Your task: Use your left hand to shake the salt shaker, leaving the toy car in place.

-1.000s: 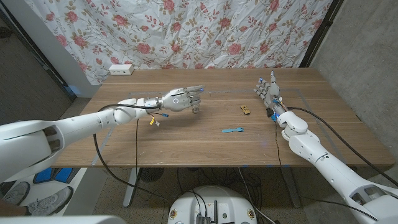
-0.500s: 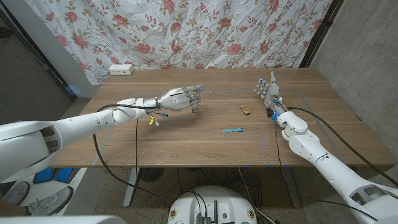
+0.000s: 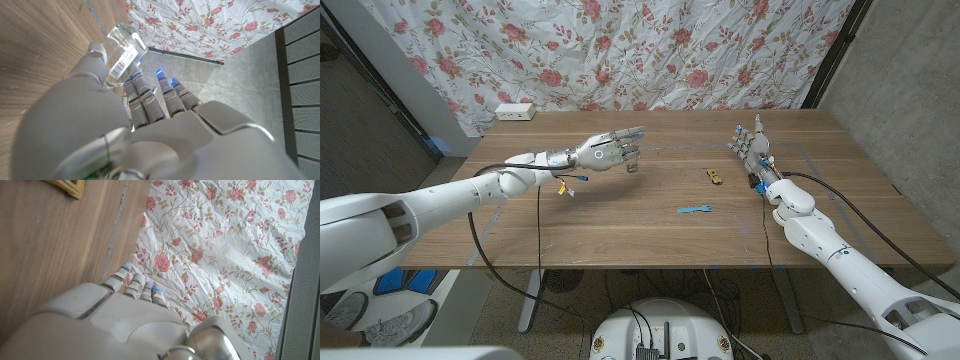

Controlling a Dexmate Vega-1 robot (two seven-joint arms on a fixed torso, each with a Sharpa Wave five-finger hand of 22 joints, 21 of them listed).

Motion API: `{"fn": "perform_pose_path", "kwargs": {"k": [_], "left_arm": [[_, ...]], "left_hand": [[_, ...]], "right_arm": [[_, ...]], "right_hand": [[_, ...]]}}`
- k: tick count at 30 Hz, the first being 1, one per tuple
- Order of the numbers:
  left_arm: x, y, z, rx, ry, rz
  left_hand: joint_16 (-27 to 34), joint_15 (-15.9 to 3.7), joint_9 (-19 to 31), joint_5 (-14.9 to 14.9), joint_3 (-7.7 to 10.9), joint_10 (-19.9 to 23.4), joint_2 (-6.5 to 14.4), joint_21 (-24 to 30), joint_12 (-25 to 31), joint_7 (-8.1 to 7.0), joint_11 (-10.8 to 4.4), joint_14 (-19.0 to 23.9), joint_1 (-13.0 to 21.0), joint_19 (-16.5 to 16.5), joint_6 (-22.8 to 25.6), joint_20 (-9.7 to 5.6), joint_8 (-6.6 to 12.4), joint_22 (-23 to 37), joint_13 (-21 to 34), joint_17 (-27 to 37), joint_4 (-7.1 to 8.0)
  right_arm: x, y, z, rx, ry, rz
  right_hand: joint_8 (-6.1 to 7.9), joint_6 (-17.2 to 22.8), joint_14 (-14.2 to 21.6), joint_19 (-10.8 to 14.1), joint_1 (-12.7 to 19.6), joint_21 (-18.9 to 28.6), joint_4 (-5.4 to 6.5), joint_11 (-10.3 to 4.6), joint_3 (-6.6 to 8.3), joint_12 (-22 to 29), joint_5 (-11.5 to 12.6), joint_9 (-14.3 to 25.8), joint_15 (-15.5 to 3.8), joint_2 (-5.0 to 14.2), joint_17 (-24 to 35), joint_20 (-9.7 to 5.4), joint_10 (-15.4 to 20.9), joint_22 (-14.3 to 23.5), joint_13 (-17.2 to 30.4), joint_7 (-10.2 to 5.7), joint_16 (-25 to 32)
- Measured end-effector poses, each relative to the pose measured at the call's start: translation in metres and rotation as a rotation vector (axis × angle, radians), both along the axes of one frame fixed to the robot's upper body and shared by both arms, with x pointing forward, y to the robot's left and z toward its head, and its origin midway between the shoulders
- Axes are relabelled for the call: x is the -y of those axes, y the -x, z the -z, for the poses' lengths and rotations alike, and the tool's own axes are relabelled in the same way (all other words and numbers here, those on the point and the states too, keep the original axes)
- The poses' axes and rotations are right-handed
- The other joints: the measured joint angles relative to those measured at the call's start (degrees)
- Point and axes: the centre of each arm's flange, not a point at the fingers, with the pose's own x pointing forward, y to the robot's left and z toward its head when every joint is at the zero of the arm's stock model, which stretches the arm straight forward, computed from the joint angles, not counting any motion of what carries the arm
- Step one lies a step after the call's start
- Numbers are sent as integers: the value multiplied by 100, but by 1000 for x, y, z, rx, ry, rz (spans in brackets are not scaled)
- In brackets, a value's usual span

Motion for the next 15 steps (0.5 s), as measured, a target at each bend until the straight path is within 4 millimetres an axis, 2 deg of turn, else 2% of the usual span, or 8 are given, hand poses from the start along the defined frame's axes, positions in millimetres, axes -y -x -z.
{"fn": "perform_pose_path", "kwargs": {"k": [15], "left_arm": [[-8,1,-18,39,62,-12]], "left_hand": [[0,0,0,-6,-3,-10,0,0,0,-9,10,0,0,0,-9,0,0,0,29,29,1]], "right_arm": [[0,0,0,0,0,0]], "right_hand": [[0,0,0,0,0,0,0,0,0,0,0,0,0,0,0,0,0,0,0,0,0]]}}
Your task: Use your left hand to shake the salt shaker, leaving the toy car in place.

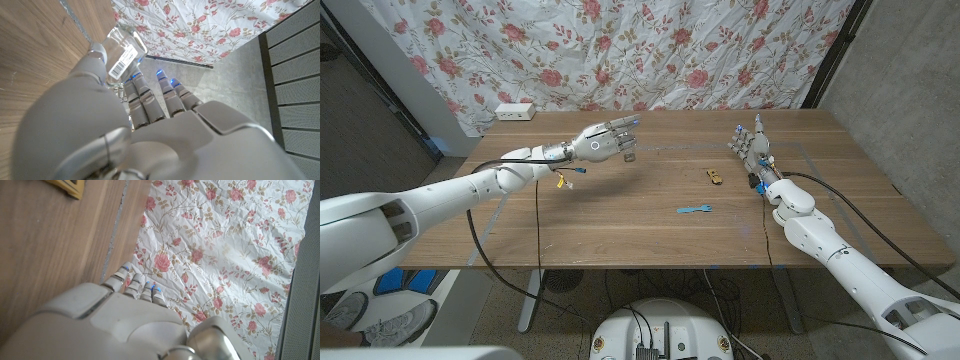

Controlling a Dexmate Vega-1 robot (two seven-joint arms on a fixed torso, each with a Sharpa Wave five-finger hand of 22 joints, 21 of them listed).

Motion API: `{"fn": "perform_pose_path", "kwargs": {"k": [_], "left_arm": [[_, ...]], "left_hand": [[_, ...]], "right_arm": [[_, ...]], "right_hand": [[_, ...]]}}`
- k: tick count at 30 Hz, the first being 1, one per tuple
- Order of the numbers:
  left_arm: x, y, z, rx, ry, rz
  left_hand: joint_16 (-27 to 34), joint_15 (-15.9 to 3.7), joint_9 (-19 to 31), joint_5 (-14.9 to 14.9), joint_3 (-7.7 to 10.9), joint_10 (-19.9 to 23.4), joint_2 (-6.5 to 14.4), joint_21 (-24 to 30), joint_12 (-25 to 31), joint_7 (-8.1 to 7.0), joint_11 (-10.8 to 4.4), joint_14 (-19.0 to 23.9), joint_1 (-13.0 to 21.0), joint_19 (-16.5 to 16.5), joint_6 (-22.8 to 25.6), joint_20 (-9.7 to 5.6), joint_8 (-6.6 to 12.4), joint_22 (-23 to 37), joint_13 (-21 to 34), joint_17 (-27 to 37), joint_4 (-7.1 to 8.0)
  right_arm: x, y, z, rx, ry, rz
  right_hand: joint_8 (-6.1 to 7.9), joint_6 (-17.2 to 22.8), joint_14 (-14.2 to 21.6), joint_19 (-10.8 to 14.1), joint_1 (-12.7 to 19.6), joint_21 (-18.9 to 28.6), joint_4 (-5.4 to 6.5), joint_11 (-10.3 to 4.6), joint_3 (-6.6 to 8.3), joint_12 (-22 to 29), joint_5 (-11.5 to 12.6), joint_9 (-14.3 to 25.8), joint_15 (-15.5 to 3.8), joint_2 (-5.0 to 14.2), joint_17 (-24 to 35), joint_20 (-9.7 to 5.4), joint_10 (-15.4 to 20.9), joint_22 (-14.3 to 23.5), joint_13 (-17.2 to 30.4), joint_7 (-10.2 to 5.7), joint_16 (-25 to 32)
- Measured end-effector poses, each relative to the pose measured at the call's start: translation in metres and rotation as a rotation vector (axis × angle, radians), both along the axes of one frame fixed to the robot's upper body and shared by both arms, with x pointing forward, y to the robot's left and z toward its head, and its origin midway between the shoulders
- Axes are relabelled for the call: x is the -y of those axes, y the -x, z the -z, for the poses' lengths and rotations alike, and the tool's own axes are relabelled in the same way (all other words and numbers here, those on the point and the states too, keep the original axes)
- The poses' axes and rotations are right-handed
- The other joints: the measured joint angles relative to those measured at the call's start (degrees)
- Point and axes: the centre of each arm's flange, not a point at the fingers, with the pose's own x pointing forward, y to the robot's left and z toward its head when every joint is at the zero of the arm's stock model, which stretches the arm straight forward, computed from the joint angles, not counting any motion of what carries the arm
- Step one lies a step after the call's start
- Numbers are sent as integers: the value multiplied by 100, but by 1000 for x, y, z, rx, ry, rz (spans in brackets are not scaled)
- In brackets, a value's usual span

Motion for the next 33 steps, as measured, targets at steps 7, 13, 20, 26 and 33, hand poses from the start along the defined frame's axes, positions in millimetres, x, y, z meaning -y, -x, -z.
{"fn": "perform_pose_path", "kwargs": {"k": [7,13,20,26,33], "left_arm": [[-2,1,-3,-8,52,8],[-2,2,-5,-18,101,19],[-3,3,-5,-14,147,23],[-2,2,1,-93,213,59],[-4,1,6,-142,301,86]], "left_hand": [[0,0,0,9,-21,0,0,0,0,4,0,0,0,0,4,0,0,0,0,0,20],[0,0,0,13,-66,0,-1,0,0,14,0,0,1,0,15,0,0,0,0,-4,20],[0,0,0,12,-91,0,0,0,0,23,0,0,0,0,24,0,0,0,0,0,43],[0,0,0,12,-98,-1,12,0,44,23,1,0,-12,0,24,0,0,0,-5,0,36],[0,0,0,12,-128,24,39,0,44,23,-23,0,-39,0,24,0,0,0,-6,-1,51]], "right_arm": [[0,0,0,0,0,0],[0,0,0,0,0,0],[0,0,0,0,0,0],[0,0,0,0,0,0],[0,0,0,0,0,0]], "right_hand": [[0,0,0,0,0,0,0,0,0,0,0,0,0,0,0,0,0,0,0,0,0],[0,0,0,0,0,0,0,0,0,0,0,0,0,0,0,0,0,0,0,0,0],[0,0,0,0,0,0,0,0,0,0,0,0,0,0,0,0,0,0,0,0,0],[0,0,0,0,0,0,0,0,0,0,0,0,0,0,0,0,0,0,0,0,0],[0,0,0,0,0,0,0,0,0,0,0,0,0,0,0,0,0,0,0,0,0]]}}
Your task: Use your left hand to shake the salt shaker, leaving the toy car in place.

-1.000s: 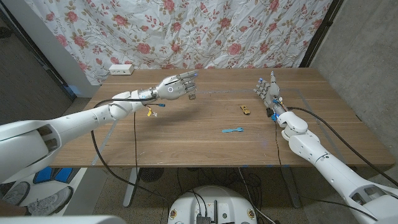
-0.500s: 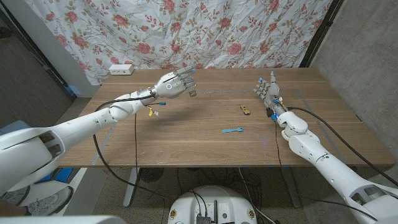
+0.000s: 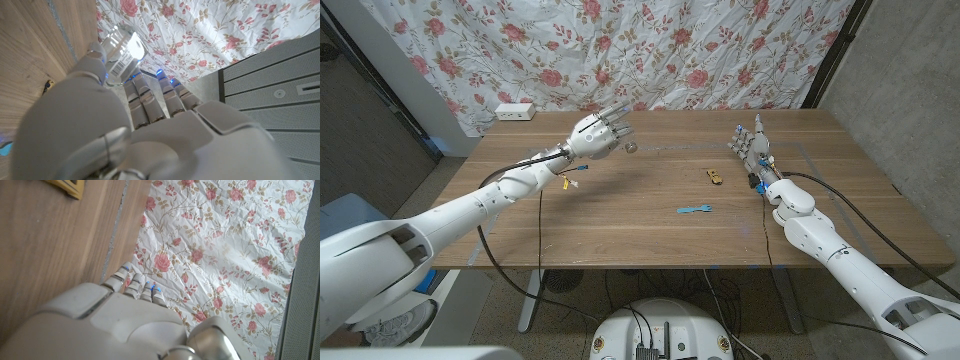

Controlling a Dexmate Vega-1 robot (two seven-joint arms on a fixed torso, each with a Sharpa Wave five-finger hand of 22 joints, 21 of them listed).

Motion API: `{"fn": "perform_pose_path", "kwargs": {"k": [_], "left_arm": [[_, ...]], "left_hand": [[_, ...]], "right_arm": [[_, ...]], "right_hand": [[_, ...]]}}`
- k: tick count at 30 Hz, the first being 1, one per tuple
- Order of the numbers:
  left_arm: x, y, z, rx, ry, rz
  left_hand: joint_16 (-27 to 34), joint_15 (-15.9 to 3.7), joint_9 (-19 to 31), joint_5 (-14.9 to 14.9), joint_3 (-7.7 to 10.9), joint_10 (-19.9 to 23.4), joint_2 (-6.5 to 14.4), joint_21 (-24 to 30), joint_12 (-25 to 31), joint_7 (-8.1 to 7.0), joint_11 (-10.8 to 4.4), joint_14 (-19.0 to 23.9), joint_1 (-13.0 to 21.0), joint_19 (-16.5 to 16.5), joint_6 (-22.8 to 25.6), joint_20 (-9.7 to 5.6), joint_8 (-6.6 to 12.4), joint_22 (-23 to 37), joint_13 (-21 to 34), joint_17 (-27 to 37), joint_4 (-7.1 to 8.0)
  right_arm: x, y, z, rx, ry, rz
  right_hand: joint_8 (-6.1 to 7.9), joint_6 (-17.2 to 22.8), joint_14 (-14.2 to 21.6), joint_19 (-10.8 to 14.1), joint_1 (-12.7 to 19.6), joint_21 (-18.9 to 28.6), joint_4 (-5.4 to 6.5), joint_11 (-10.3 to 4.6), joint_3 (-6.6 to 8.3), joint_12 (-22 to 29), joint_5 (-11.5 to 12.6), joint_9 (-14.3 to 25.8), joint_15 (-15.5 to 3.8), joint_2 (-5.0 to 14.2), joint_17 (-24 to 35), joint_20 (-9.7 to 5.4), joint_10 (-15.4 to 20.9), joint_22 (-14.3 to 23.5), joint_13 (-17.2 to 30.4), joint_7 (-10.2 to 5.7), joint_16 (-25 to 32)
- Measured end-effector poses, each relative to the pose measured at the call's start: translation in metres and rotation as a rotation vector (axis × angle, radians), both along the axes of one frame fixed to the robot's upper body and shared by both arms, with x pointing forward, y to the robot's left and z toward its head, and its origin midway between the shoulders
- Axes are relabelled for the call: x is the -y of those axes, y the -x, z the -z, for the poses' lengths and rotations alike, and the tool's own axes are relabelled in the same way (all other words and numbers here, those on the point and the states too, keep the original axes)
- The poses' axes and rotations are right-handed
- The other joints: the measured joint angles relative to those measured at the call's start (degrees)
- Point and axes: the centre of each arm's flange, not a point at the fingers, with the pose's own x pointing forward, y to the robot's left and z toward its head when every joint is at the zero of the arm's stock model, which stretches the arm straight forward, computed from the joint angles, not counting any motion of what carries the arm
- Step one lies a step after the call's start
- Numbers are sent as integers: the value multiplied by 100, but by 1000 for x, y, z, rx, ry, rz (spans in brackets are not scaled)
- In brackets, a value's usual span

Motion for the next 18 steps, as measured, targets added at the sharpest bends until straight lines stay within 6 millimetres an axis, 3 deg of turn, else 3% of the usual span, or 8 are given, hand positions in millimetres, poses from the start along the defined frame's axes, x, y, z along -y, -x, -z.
{"fn": "perform_pose_path", "kwargs": {"k": [18], "left_arm": [[-3,3,7,-129,261,63]], "left_hand": [[0,13,0,-6,-49,31,14,0,17,-7,12,13,-14,0,8,0,0,0,4,-1,0]], "right_arm": [[0,0,0,0,0,0]], "right_hand": [[0,0,0,0,0,0,0,0,0,0,0,0,0,0,0,0,0,0,0,0,0]]}}
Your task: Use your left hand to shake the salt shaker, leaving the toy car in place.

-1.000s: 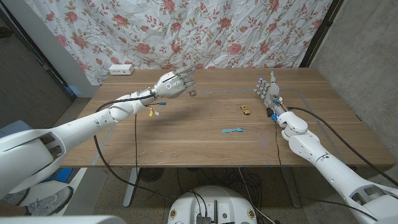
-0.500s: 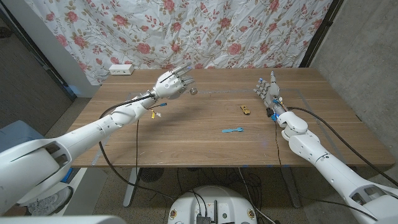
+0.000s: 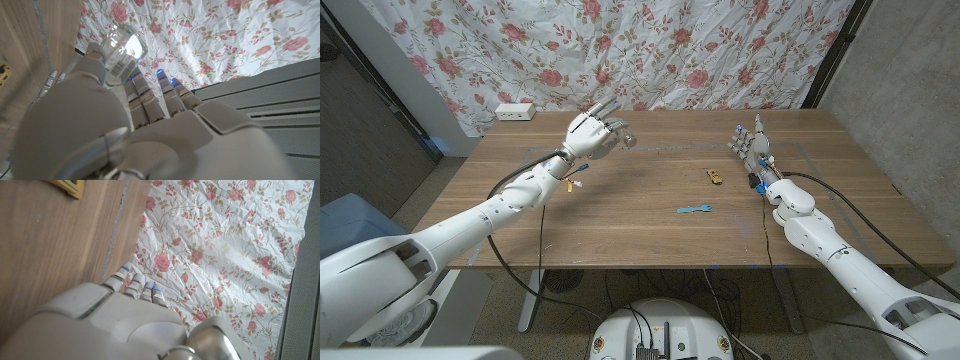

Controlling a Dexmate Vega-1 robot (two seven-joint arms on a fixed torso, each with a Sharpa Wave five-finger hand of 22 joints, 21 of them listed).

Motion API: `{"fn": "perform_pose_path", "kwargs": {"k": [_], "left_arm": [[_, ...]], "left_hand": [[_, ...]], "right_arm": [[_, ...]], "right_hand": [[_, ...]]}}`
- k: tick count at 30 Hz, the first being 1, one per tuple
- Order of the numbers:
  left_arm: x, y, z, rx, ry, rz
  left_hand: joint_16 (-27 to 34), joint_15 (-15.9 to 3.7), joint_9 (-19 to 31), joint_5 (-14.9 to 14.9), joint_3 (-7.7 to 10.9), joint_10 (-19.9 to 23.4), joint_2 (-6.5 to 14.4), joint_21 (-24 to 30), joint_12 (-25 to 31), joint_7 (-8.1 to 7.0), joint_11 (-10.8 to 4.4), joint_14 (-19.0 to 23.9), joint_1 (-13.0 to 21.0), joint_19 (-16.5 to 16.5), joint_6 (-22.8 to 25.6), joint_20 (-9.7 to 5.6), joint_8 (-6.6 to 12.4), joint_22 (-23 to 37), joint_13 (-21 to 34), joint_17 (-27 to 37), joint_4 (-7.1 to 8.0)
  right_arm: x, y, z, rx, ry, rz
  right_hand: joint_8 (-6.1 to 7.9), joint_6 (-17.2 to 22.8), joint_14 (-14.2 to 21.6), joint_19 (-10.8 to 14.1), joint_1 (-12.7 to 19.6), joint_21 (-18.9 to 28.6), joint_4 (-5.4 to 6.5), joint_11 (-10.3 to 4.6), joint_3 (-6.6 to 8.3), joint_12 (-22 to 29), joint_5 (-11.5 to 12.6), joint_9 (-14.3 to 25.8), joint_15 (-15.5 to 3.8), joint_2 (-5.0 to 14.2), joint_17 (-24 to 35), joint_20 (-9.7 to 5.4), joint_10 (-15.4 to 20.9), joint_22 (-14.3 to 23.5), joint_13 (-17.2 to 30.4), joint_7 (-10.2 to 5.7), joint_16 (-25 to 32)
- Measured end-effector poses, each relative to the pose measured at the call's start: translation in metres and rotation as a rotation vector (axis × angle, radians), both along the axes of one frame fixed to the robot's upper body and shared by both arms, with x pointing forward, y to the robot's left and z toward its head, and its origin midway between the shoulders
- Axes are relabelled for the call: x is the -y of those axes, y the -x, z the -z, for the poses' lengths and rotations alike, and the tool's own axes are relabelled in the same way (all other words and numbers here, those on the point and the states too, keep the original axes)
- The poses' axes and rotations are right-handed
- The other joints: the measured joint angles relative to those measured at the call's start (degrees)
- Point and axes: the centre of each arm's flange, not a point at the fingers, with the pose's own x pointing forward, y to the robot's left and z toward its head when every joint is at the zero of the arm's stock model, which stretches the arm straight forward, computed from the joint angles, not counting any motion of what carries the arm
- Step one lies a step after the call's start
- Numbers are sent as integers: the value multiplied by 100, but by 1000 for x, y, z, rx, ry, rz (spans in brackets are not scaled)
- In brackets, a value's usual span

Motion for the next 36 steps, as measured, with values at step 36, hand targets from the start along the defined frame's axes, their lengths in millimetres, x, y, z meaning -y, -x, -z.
{"fn": "perform_pose_path", "kwargs": {"k": [36], "left_arm": [[-8,-8,9,-370,428,78]], "left_hand": [[32,-13,0,6,-86,11,51,0,-3,0,-12,29,-50,0,0,62,0,0,-3,-13,7]], "right_arm": [[0,0,0,0,0,0]], "right_hand": [[0,0,0,0,0,0,0,0,0,0,0,0,0,0,0,0,0,0,0,0,0]]}}
